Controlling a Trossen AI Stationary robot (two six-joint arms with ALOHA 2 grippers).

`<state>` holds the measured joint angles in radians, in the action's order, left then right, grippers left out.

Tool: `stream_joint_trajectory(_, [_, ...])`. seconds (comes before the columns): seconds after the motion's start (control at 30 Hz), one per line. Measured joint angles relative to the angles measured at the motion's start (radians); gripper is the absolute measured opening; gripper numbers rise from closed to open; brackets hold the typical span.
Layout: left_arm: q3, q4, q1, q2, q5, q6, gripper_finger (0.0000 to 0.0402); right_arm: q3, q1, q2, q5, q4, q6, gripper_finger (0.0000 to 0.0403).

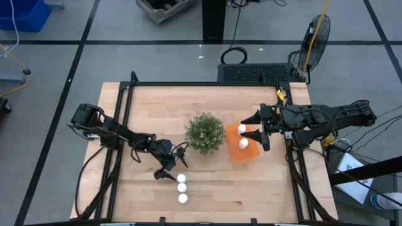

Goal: Pick and place pill bottles into a basket
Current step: Put the white medicine bottle into the orange bin

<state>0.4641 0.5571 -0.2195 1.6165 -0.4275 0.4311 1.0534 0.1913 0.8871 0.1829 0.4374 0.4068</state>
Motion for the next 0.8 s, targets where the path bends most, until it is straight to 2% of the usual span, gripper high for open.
stream_joint_trajectory(0.23, [0.0,0.04,-0.016,0.02,-0.028,-0.026,0.0392,0.0,0.0,0.0,0.0,0.0,0.0,0.0253])
stream_joint_trajectory(0.47, [0.046,0.055,-0.018,0.094,-0.017,-0.04,0.0392,-0.001,0.0,0.0,0.003,-0.01,0.018,0.0253])
stream_joint_trajectory(0.8, [0.054,-0.008,-0.032,0.114,-0.066,-0.047,0.0392,-0.001,0.0,0.0,0.003,-0.008,0.022,0.0253])
